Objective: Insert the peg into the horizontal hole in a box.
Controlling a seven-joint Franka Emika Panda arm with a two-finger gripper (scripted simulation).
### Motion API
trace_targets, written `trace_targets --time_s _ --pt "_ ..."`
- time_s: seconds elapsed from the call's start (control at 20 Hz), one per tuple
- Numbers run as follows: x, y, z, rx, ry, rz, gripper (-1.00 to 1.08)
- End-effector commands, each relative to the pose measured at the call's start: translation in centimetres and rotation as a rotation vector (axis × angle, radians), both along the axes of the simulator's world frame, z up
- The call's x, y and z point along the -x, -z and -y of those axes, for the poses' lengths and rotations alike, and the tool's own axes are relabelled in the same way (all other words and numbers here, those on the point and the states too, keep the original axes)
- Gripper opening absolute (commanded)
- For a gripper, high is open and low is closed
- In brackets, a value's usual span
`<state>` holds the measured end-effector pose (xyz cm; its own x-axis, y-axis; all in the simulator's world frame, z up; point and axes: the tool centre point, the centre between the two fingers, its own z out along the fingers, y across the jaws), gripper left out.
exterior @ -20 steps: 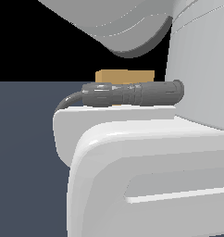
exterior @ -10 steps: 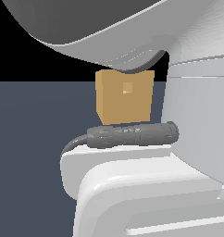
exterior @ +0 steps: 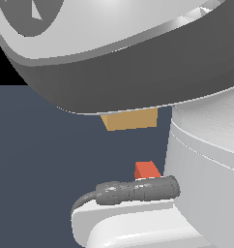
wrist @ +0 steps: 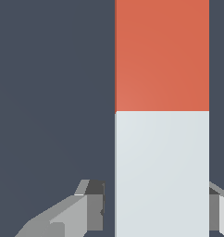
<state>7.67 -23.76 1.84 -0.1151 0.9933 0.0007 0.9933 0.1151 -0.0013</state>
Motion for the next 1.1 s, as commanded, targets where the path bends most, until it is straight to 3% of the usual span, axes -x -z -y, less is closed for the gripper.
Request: trace_targets --time_s 0.0,0.65,1.05 --pt "-0.1 0.0 0.0 0.0 0.0 0.001 -1.0" --pt "-0.2 -0.3 -0.7 0.0 -0.003 0.001 -1.0" --pt "-1.0 -3.2 -6.5 0.0 -0.03 0.001 -1.0"
